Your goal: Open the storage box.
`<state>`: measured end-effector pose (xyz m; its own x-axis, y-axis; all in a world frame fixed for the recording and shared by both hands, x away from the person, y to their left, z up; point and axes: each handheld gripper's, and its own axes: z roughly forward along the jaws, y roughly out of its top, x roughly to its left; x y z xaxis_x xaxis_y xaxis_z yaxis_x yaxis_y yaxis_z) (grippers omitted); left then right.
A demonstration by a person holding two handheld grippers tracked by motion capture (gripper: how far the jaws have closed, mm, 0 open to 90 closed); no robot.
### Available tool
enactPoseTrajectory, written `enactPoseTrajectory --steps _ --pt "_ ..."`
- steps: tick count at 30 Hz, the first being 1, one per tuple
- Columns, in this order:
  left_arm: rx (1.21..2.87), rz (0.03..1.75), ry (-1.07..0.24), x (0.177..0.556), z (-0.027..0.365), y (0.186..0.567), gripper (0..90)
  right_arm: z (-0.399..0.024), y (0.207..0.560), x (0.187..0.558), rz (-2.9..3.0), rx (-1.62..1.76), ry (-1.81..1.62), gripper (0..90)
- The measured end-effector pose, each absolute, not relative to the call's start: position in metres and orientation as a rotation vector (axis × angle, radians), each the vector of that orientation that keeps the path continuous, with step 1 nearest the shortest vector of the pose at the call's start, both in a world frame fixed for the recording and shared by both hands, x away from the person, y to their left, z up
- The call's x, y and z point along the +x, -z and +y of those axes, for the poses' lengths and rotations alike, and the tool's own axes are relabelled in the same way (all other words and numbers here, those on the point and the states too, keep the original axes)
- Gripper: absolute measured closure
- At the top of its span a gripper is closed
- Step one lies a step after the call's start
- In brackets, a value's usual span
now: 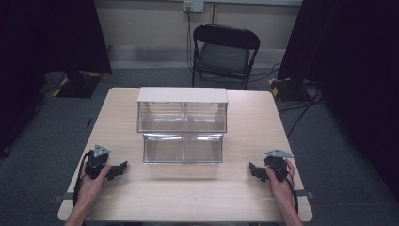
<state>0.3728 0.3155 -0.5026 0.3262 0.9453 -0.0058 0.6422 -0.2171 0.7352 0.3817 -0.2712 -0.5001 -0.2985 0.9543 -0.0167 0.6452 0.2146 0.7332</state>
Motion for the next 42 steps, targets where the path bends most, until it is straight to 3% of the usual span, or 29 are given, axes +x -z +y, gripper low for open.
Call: enactPoseTrajectory --steps 42 --pt "1.951 1.392 -0.605 0.373 0.316 0.503 10.5 -0.239 0.480 0.368 2.126 1.367 -0.998 14.2"
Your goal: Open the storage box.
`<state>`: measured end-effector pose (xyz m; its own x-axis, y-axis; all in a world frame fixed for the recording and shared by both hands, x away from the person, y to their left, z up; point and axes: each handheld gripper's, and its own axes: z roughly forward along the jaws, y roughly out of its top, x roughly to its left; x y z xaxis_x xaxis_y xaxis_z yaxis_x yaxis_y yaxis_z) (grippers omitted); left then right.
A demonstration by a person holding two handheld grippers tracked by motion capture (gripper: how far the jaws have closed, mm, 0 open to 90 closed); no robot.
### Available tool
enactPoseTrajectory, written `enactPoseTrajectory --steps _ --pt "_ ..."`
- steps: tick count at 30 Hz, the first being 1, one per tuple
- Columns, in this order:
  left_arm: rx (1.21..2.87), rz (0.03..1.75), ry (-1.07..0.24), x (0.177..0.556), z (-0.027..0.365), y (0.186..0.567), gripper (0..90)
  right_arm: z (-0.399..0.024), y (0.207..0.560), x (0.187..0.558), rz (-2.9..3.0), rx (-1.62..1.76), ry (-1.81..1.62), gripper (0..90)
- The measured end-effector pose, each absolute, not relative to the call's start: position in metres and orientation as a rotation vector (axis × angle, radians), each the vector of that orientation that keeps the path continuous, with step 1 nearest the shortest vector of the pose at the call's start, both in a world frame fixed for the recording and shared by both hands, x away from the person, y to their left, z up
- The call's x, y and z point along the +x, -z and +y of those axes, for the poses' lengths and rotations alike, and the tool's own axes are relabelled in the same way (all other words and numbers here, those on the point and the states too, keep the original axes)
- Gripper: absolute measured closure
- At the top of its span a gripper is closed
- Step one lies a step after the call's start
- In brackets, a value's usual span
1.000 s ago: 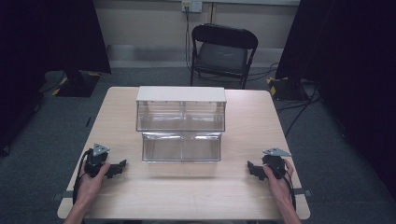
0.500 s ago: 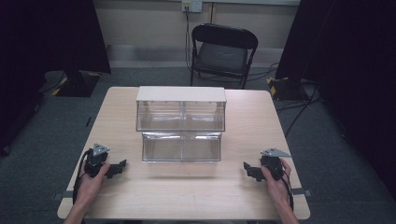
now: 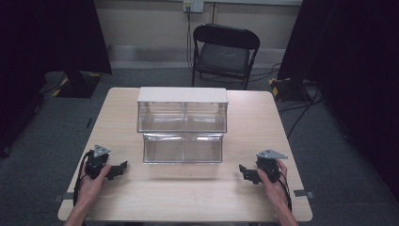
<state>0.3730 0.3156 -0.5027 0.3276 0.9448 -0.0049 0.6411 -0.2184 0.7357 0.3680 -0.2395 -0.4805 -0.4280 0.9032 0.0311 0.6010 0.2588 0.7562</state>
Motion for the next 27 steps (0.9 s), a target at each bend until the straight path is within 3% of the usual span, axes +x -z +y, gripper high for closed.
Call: enactPoseTrajectory --steps 27 --pt "1.949 1.395 -0.605 0.373 0.315 0.503 10.5 -0.195 0.462 0.357 2.204 1.226 -1.120 14.5"
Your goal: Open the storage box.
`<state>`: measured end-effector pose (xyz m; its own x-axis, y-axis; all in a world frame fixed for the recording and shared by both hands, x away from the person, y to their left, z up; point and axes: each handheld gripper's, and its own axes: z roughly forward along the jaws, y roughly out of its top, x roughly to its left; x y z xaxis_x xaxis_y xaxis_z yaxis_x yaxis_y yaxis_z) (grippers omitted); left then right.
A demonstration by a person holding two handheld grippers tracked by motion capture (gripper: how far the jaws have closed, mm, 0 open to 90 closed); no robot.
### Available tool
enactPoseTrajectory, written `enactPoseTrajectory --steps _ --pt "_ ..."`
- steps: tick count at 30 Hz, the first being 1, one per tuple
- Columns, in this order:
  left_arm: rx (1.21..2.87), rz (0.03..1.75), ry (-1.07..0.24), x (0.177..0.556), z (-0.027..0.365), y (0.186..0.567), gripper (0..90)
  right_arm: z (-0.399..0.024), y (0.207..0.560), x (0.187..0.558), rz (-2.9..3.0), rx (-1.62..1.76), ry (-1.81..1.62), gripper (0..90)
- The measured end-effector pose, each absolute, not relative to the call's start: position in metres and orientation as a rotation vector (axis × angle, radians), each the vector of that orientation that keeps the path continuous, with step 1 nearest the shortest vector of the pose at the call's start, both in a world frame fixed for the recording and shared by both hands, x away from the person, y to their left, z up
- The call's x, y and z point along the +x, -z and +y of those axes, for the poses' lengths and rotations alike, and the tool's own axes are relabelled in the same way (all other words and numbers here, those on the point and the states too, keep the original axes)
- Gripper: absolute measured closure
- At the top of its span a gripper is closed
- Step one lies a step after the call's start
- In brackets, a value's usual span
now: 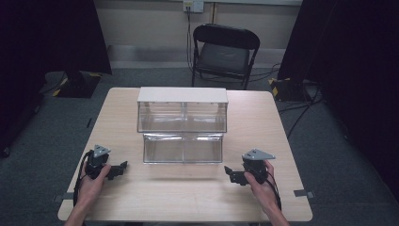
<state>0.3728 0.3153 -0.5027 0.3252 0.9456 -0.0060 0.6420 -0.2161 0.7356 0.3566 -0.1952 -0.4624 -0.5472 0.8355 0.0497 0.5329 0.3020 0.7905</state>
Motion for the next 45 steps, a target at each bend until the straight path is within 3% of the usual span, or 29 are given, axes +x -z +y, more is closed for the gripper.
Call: enactPoseTrajectory --steps 23,45 --pt "1.948 1.401 -0.606 0.372 0.315 0.503 10.6 -0.148 0.461 0.364 2.301 1.148 -1.129 14.8" --pt "1.946 1.400 -0.606 0.373 0.315 0.503 10.4 -0.151 0.461 0.370 2.250 1.176 -1.216 13.6"
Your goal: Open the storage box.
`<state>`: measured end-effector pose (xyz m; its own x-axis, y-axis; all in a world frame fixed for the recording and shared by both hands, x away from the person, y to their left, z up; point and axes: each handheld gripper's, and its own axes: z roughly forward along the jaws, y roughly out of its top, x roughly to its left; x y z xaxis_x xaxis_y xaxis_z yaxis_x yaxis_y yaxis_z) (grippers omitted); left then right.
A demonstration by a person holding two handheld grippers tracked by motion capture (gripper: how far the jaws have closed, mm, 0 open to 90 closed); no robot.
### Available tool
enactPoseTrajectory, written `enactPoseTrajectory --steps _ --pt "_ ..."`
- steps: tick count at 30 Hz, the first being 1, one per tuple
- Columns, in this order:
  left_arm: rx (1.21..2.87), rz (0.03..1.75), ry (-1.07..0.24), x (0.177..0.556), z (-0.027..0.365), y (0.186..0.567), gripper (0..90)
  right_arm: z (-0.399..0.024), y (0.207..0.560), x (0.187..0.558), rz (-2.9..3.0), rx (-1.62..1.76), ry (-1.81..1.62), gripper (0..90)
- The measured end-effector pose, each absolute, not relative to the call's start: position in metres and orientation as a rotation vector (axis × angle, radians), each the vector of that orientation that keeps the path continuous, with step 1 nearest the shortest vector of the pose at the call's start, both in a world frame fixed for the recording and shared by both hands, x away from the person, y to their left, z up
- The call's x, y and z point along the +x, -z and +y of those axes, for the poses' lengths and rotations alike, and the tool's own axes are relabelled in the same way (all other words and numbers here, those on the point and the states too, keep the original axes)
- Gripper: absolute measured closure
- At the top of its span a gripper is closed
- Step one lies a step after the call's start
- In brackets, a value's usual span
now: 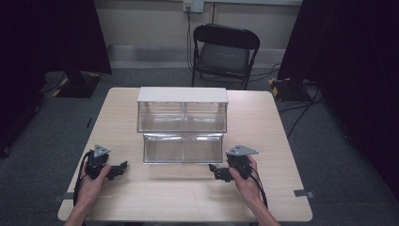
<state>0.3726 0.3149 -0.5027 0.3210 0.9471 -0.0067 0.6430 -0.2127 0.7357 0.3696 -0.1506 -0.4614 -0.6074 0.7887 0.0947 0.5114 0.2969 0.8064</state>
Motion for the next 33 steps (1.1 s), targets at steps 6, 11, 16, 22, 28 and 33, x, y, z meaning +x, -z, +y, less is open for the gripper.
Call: enactPoseTrajectory --steps 6,11,16,22,28,33 --pt "1.946 1.399 -0.606 0.3726 0.3149 0.5027 10.4 -0.1499 0.4606 0.3686 2.246 1.174 -1.204 13.9" --pt "1.947 1.399 -0.606 0.3726 0.3150 0.5027 10.4 -0.1495 0.4587 0.3667 2.248 1.162 -1.209 13.9" --pt "1.947 1.399 -0.606 0.3726 0.3150 0.5027 10.4 -0.1496 0.4587 0.3668 2.249 1.158 -1.209 13.9" --pt "1.946 1.399 -0.606 0.3726 0.3149 0.5027 10.4 -0.1496 0.4580 0.3654 2.243 1.171 -1.197 14.2" --pt "1.947 1.399 -0.606 0.3726 0.3150 0.5027 10.5 -0.1500 0.4576 0.3646 2.242 1.171 -1.194 14.8" --pt "1.947 1.399 -0.606 0.3726 0.3150 0.5027 10.4 -0.1502 0.4574 0.3642 2.241 1.170 -1.192 15.5"
